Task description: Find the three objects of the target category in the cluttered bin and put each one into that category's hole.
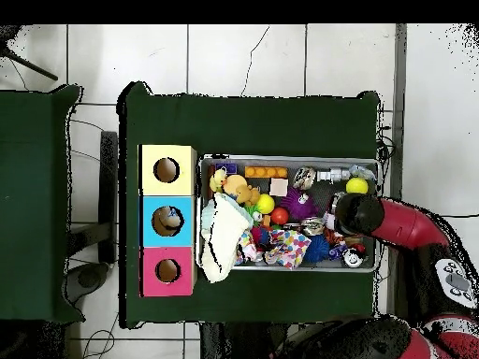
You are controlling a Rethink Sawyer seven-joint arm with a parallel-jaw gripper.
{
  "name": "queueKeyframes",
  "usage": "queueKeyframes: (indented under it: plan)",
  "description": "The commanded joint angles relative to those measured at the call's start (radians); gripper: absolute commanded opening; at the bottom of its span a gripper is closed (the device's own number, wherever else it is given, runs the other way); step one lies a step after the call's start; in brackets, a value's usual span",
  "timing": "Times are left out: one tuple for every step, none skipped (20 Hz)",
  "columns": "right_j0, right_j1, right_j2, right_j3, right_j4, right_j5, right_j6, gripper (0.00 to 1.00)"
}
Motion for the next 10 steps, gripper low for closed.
queueKeyframes:
  plan:
    - [-0.035, 0.178, 0.051, 0.092, -0.025, -0.052, 0.060, 0.00]
    - [-0.035, 0.174, 0.051, 0.097, -0.025, -0.054, 0.062, 0.00]
    - [-0.033, 0.167, 0.049, 0.104, -0.025, -0.056, 0.065, 0.00]
    - [-0.030, 0.158, 0.047, 0.111, -0.025, -0.053, 0.066, 0.00]
    - [-0.028, 0.148, 0.045, 0.118, -0.025, -0.049, 0.068, 0.00]
    - [-0.022, 0.134, 0.039, 0.128, -0.025, -0.047, 0.074, 0.00]
    - [-0.015, 0.115, 0.033, 0.143, -0.027, -0.050, 0.081, 0.00]
    - [-0.009, 0.096, 0.028, 0.158, -0.026, -0.048, 0.088, 0.00]
    - [-0.002, 0.075, 0.023, 0.174, -0.026, -0.049, 0.095, 0.00]
    - [0.003, 0.055, 0.021, 0.191, -0.025, -0.044, 0.097, 0.00]
